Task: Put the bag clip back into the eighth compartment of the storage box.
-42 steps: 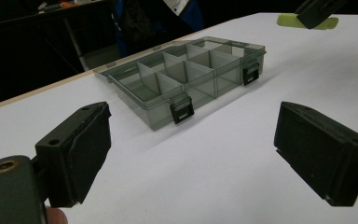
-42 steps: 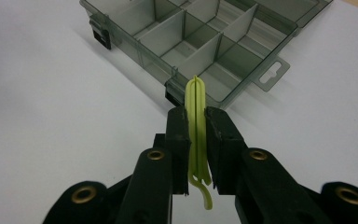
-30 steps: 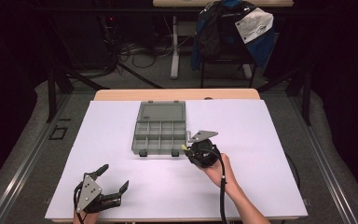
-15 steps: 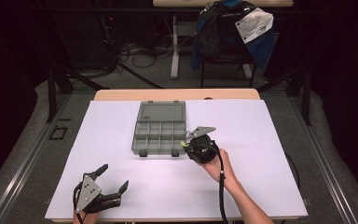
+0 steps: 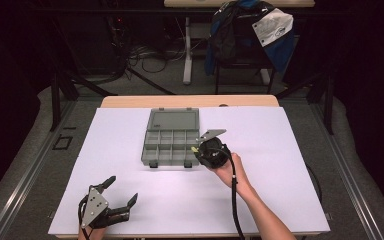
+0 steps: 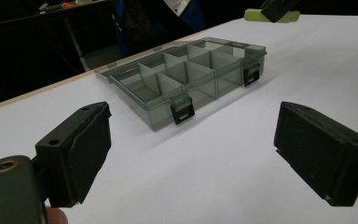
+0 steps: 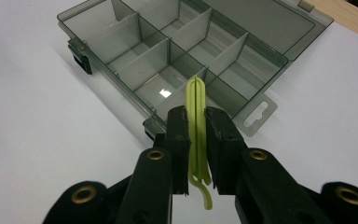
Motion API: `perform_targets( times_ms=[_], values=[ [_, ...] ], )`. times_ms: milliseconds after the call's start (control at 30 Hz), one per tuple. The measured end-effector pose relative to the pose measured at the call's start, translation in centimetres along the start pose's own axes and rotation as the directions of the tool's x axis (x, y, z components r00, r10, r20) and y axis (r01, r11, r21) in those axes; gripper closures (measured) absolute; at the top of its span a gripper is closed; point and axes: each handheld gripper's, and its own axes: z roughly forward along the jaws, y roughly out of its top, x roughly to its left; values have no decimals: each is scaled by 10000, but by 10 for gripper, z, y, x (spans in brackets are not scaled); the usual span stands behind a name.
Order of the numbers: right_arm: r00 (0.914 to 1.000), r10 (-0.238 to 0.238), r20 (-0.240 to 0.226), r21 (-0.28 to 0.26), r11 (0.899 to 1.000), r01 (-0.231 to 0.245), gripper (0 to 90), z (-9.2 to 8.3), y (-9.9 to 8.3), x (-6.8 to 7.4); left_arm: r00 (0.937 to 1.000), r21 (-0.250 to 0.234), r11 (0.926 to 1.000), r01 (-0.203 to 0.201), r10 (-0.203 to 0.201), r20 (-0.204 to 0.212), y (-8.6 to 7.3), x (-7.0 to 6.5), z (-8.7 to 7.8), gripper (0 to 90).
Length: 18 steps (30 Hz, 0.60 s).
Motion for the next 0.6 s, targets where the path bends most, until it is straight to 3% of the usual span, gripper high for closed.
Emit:
perform_targets(
  times_ms=[600],
  values=[
    [9998, -187, -76, 444, 9988, 190, 800, 15, 13, -4, 10000, -71, 10000, 22, -23, -75, 0, 1, -1, 109]
  ],
)
